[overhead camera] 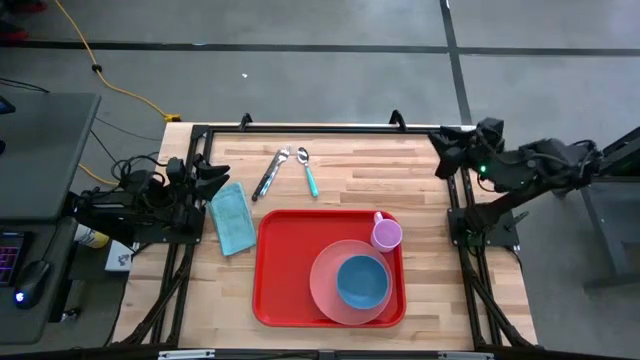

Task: Set up tray
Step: Put the blue napkin on the red tray to the left of the pink plate

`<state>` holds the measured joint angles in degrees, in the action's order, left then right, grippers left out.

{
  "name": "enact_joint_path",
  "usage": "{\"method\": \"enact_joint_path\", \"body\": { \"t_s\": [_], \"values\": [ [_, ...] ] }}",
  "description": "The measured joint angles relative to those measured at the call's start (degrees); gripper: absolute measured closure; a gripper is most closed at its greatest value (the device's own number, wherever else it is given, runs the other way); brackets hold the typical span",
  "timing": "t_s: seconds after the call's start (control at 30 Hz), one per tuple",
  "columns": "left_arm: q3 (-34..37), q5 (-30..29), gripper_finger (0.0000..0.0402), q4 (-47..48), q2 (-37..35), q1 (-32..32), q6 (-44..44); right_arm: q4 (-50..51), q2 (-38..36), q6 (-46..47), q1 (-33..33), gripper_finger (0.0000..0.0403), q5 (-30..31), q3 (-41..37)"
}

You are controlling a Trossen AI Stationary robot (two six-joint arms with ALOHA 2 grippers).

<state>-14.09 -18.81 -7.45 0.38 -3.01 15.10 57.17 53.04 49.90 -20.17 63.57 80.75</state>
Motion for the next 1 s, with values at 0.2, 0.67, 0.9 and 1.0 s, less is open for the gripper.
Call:
{"method": "enact_joint_path", "body": {
  "t_s": [0.2,0.67,0.9,1.0],
  "values": [
    [-4.79,-1.29,0.0222,7.39,0.02,0.00,-4.73,-28.73,-9.31,-12.47,3.39,0.0190,-5.60,-19.92],
    [-37.44,-13.30,0.0222,62.15,4.82,0.00,3.15,-26.99,-14.02,-18.47,28.43,0.0190,-34.22,-29.51],
    [-40.65,-7.07,0.0222,87.67,17.87,0.00,30.79,-21.42,-13.34,-23.34,38.30,0.0190,-46.09,-29.55],
    [-40.63,-0.73,0.0222,90.89,25.23,0.02,36.64,-21.42,-13.32,-25.77,41.32,0.0190,-47.73,-29.55]
  ]
}}
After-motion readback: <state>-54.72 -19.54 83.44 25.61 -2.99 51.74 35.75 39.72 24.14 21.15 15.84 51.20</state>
